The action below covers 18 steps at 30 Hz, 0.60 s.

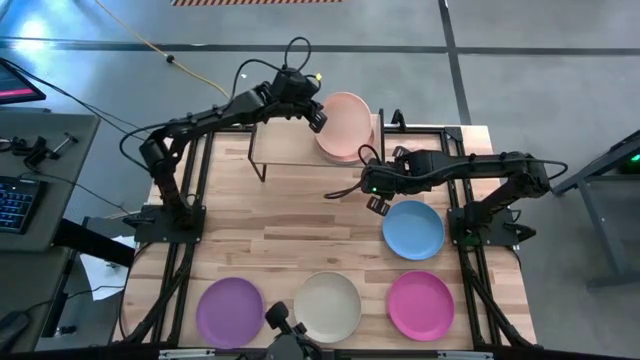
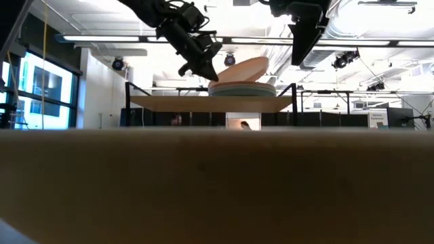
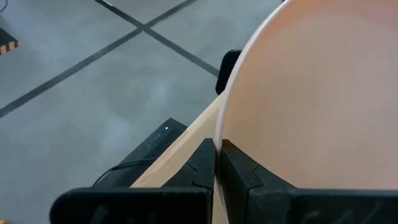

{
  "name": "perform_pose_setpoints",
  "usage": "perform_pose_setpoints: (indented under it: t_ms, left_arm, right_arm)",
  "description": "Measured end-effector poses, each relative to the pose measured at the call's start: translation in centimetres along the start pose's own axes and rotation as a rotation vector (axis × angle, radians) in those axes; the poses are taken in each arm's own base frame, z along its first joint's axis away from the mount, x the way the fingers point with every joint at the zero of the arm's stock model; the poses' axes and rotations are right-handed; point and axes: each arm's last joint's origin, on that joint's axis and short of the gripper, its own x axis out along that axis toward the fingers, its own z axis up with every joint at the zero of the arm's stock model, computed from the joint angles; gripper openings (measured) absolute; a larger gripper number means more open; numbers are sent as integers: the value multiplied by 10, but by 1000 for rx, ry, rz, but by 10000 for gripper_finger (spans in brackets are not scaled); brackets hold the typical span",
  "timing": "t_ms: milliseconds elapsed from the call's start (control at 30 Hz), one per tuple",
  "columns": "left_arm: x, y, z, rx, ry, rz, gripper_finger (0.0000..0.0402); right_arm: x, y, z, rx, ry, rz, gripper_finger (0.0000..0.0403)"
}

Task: Place and stack plates onto a shelf
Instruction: Stack the light pink plate into the light orange plate on the shelf, then put the blue plate onto the shelf

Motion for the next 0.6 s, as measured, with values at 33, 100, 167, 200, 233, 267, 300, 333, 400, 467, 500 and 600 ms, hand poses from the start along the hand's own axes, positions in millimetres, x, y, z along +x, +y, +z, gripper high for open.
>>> perform_pose_setpoints:
  t_ms: [33, 100, 167, 200, 233, 267, 300, 333, 400, 467, 500, 600]
  left_arm:
    - [1, 0, 0, 1, -1, 0, 1]
    - [1, 0, 1, 6, -15, 0, 2]
    - [1, 0, 4, 18, -48, 2, 9]
    - [1, 0, 5, 33, -55, 3, 14]
    - [1, 0, 5, 50, -59, 4, 20]
    - [1, -1, 6, 62, -64, 4, 26]
    - [1, -1, 6, 70, -68, 8, 33]
    - [1, -1, 6, 71, -68, 18, 39]
    - [1, 0, 5, 71, -57, 53, 49]
    - [1, 1, 4, 71, -47, 75, 56]
    - [1, 1, 4, 71, -47, 76, 59]
    - [1, 1, 4, 70, -48, 77, 62]
  right_arm:
    - [0, 0, 0, -1, -1, -3, 104]
    - [0, 0, 0, 0, -5, -12, 104]
    - [0, -1, 0, -1, -8, -21, 104]
    - [0, -1, 0, -2, -10, -25, 104]
    - [0, -1, 0, -2, -10, -26, 104]
    - [0, -1, 0, -2, -10, -26, 104]
    - [0, -1, 0, -4, -10, -26, 104]
    - [0, -1, 0, -4, -10, -26, 104]
    - [0, -1, 0, -4, -9, -26, 104]
    - [0, -1, 0, -5, -8, -27, 104]
    - [0, -1, 0, -5, -8, -27, 104]
    - [0, -1, 0, -1, -8, -27, 104]
